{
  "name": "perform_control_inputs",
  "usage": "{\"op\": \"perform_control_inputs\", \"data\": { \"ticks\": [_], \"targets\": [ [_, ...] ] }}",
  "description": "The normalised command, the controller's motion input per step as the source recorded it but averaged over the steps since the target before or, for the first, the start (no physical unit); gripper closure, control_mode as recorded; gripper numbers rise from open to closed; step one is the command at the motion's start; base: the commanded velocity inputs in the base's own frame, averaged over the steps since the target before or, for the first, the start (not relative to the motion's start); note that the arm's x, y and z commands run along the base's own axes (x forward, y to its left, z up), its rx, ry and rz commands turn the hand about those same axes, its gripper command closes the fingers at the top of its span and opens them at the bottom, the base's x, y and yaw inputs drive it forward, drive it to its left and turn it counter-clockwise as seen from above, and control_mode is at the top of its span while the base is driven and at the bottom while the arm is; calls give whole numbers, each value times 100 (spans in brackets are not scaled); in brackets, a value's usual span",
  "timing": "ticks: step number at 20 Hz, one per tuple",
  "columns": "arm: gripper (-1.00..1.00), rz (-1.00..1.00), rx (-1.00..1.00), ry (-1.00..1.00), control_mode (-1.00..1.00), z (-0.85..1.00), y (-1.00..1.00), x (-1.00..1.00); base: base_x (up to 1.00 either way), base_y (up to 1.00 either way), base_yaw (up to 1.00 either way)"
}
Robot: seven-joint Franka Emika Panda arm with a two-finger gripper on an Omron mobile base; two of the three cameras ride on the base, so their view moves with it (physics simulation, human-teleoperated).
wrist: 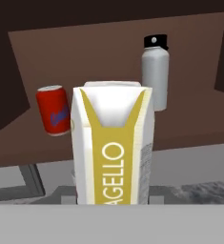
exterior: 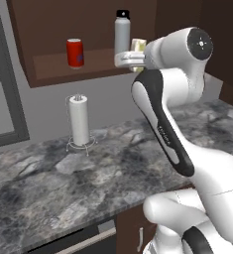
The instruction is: Pick the water bottle, boxed drink, can from the counter and place them in the open cabinet.
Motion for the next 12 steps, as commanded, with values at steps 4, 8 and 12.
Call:
{"op": "perform_control_inputs", "data": {
  "ticks": [4, 8, 12],
  "targets": [
    [100, 12, 0, 2, -100, 0, 0, 40, 0, 0, 0],
    [100, 6, 0, -1, -100, -9, 0, 51, 0, 0, 0],
    [100, 1, 0, -2, -100, -2, 0, 49, 0, 0, 0]
  ]
}}
